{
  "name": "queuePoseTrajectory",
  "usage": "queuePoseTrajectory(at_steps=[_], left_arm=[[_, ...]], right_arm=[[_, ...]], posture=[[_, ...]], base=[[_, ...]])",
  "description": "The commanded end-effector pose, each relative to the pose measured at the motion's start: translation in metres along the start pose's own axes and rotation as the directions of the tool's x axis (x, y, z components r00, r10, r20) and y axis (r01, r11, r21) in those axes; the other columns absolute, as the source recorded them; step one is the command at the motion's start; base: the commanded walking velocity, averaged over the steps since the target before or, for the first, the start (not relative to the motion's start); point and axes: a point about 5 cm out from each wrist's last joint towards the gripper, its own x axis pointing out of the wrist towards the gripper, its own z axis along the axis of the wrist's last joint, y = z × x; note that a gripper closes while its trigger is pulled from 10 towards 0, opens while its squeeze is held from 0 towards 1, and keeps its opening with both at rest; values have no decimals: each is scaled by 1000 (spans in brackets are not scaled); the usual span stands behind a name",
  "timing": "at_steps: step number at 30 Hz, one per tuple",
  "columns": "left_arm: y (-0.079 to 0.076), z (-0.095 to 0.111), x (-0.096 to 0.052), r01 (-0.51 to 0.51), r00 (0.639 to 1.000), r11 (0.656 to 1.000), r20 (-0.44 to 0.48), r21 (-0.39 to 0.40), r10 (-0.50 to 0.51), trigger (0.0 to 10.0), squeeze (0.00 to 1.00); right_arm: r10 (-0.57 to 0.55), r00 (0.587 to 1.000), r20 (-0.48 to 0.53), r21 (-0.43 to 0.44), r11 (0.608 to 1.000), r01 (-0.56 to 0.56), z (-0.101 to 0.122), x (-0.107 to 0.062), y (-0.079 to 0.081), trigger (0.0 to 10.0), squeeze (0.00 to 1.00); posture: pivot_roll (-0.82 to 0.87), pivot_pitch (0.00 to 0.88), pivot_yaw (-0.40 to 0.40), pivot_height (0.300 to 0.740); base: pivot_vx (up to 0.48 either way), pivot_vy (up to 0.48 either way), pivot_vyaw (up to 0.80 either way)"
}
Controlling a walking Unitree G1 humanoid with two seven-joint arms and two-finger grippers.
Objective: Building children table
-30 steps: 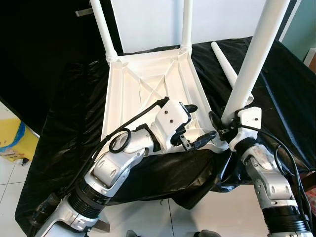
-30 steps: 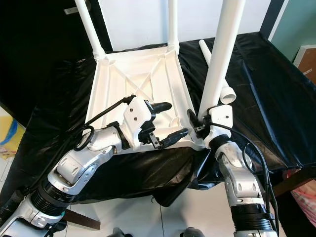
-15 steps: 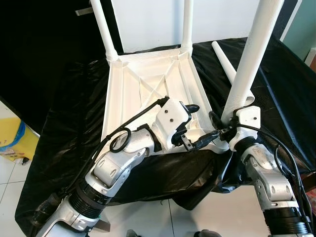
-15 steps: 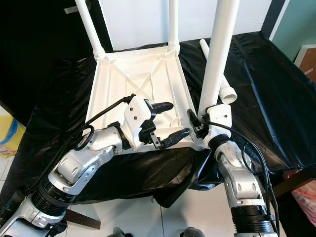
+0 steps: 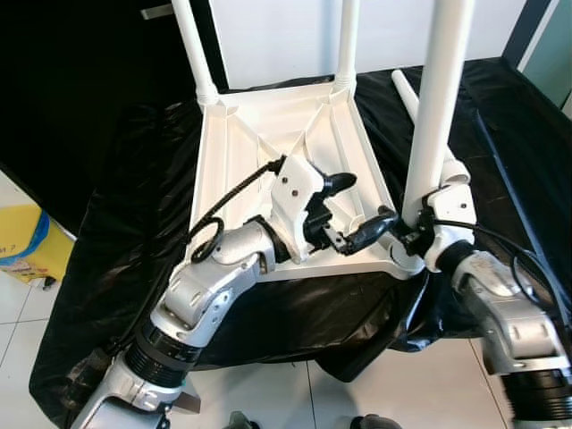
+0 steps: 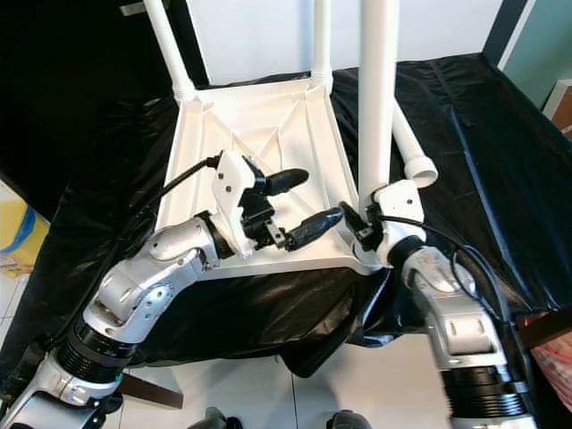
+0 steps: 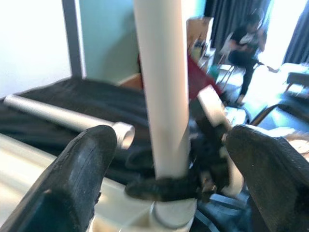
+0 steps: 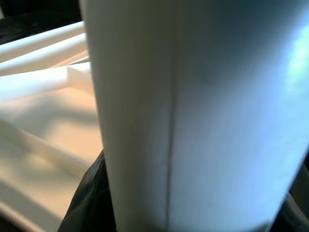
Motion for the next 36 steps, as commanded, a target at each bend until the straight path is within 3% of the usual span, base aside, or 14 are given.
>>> queuePoseTrajectory(at_steps=[1,3,8,14,19,22,28,29,30,31,36], left_arm=[[-18,10,-1,318,947,948,36,0,-318,10000,0],[-18,10,-1,318,947,948,36,0,-318,10000,0],[-19,19,6,404,914,914,36,35,-405,10000,0],[-13,24,10,407,912,913,49,31,-408,10000,0],[-7,37,13,423,900,906,124,-13,-418,10000,0],[-7,39,12,432,895,901,140,-32,-424,10000,0],[-6,50,11,474,872,869,218,-142,-439,10000,0],[-5,53,11,479,866,865,239,-151,-439,5216,0],[-5,53,11,479,866,865,239,-151,-439,5216,0],[-5,55,11,485,862,860,251,-159,-440,0,0],[-4,57,9,499,854,852,257,-156,-453,0,0]], right_arm=[[98,995,22,-13,995,-98,8,1,7,10000,0],[98,995,22,-13,995,-98,8,1,7,10000,0],[255,966,42,-60,966,-252,19,4,13,10000,0],[335,941,49,-76,941,-330,28,5,13,10000,0],[468,883,40,-81,882,-464,32,3,17,10000,0],[488,872,36,-78,871,-485,32,3,18,10000,0],[552,834,-1,-72,832,-550,24,4,26,10000,0],[555,832,-4,-70,830,-554,23,5,26,10000,0],[555,832,-4,-70,830,-554,23,5,26,10000,0],[556,831,-5,-65,829,-555,22,5,27,10000,0],[562,827,-6,-49,826,-561,19,6,29,10000,0]], posture=[[-112,79,36,740],[-112,79,36,740],[-116,55,23,740],[-122,40,23,740],[-123,27,19,740],[-124,24,17,740],[-125,12,19,740],[-125,10,20,740],[-125,10,20,740],[-125,9,21,740],[-124,7,25,740]], base=[[0,0,0],[0,0,0],[0,0,0],[0,0,0],[0,0,0],[0,0,0],[0,0,0],[0,0,0],[0,0,0],[0,0,0],[0,0,0]])
